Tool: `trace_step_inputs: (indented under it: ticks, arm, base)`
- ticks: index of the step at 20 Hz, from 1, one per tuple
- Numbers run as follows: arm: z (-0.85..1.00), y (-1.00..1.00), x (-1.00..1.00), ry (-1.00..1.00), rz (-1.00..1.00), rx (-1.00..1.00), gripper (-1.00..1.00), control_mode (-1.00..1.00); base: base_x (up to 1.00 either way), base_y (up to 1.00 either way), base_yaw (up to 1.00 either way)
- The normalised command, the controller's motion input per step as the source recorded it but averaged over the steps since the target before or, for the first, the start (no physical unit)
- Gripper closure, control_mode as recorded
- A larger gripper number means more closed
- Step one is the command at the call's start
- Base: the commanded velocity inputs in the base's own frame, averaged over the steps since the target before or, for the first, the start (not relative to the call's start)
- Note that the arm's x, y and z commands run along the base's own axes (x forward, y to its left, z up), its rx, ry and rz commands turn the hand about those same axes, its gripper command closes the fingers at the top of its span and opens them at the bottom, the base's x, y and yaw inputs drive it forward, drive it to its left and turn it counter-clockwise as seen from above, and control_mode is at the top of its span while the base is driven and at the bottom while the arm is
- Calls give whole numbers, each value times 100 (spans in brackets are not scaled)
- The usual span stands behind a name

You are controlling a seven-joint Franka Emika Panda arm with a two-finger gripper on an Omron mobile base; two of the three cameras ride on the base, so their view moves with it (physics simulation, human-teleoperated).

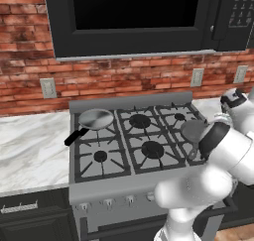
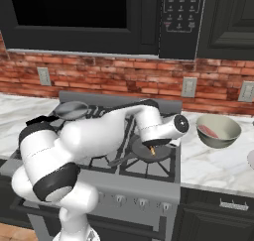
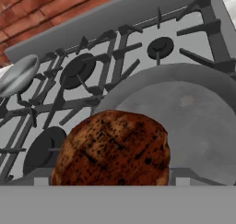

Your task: Place one of the steaks on the plate and the other in the bowl. Then place the bowl in the fridge.

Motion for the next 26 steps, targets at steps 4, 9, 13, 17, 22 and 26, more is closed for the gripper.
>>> trace_step_inputs:
  ticks: [4,9,13,17,22,26]
  arm:
    - [83,57,-62,0,0,-1,100,-100]
    - [60,72,-65,-3,0,-5,100,-100]
    - [52,78,-51,-4,0,-10,100,-100]
    - [29,72,-34,0,0,-15,100,-100]
    - [0,60,-2,0,2,-20,100,-100]
    - [0,35,0,0,11,-15,100,-100]
  base:
    - [0,0,0]
    - [0,0,0]
    - [0,0,0]
    - [0,0,0]
    - [0,0,0]
    - [0,0,0]
